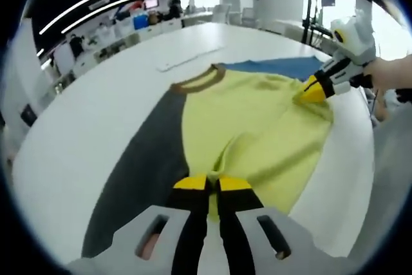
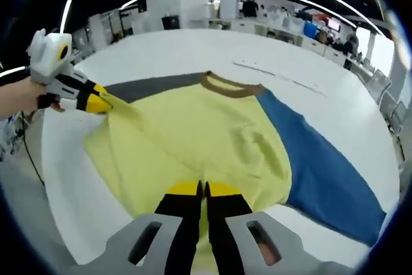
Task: Fold the garment on the visible template until the final outline fits inside the template.
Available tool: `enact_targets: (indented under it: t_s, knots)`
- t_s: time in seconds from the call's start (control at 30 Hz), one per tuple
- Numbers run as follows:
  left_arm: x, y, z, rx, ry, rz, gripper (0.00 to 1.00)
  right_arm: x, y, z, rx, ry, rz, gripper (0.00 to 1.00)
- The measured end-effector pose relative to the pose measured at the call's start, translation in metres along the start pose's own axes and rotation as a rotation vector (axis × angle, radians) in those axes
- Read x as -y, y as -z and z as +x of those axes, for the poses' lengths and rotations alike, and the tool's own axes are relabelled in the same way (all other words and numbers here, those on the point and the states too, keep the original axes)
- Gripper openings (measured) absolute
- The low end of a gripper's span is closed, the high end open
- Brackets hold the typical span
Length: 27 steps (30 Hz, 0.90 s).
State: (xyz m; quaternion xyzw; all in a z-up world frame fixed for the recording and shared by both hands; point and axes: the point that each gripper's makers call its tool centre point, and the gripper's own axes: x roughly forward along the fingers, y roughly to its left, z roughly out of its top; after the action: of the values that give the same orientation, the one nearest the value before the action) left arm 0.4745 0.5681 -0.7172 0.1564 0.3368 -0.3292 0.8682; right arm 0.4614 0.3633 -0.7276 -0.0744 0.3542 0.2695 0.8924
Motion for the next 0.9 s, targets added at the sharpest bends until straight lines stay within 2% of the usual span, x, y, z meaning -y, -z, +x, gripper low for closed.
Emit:
enact_targets:
  t_s: [0.13, 0.37, 0.5, 0.67, 0.9]
  knots:
    - [-0.004, -0.013, -0.008, 0.04, -0.016, -0.005, 0.0, 0.012, -0.012, -0.017, 0.046, 0.012, 0.035, 0.03]
    - [-0.013, -0.035, -0.027, 0.091, -0.058, -0.011, 0.0, 0.049, -0.028, -0.052, 0.11, 0.076, 0.093, 0.03]
    - [-0.023, -0.051, -0.042, 0.128, -0.096, -0.016, 0.0, 0.067, -0.044, -0.075, 0.164, 0.103, 0.115, 0.03]
    - [-0.037, -0.069, -0.058, 0.178, -0.139, -0.032, 0.0, 0.077, -0.057, -0.087, 0.197, 0.119, 0.109, 0.03]
    - [-0.05, -0.094, -0.077, 0.23, -0.187, -0.018, 0.0, 0.08, -0.077, -0.099, 0.243, 0.12, 0.086, 0.03]
